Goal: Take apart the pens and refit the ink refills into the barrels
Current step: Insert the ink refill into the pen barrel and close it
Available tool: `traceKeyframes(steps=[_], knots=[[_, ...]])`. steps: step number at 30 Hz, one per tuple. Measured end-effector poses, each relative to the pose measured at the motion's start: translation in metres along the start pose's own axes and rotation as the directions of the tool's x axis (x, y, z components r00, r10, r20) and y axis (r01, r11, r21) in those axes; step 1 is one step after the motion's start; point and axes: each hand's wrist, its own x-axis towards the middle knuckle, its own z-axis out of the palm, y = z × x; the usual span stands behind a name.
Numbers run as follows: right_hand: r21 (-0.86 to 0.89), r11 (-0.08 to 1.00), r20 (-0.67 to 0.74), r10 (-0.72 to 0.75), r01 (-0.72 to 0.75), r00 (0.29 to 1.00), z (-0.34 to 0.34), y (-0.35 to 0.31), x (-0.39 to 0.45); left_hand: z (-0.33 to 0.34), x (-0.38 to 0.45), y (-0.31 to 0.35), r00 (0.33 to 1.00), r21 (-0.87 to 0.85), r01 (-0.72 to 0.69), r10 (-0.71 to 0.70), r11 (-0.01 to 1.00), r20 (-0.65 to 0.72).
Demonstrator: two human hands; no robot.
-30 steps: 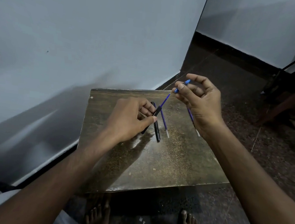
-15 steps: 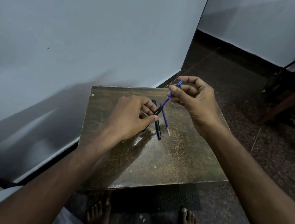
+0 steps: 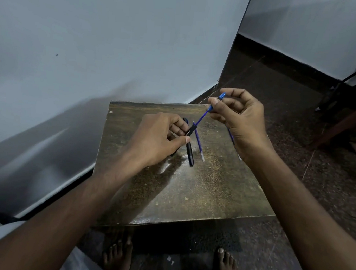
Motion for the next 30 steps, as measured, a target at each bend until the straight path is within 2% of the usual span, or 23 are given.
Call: traceKeyframes(steps=[10, 17, 24, 30], knots=[[-0.101, 0.992, 0.168, 0.087, -0.071, 0.982, 0.001, 0.014, 0.002, -0.001, -0.001, 0.004, 1.000, -0.009, -0.003, 0.003, 1.000, -0.016], [-0.099, 0.986, 0.276, 0.158, -0.136, 0.948, 0.002, 0.017, 0.002, -0.002, -0.003, 0.004, 0.999, -0.051, 0.014, -0.013, 0.999, 0.034], [-0.115, 0.981, 0.205, 0.176, -0.155, 0.963, 0.007, 0.020, -0.001, 0.000, -0.006, 0.009, 0.998, -0.127, 0.044, -0.038, 0.991, 0.052], [-0.063, 0.972, 0.241, 0.234, -0.225, 0.942, 0.004, 0.014, -0.002, 0.000, -0.003, 0.007, 0.995, -0.182, 0.092, -0.081, 0.979, 0.065]])
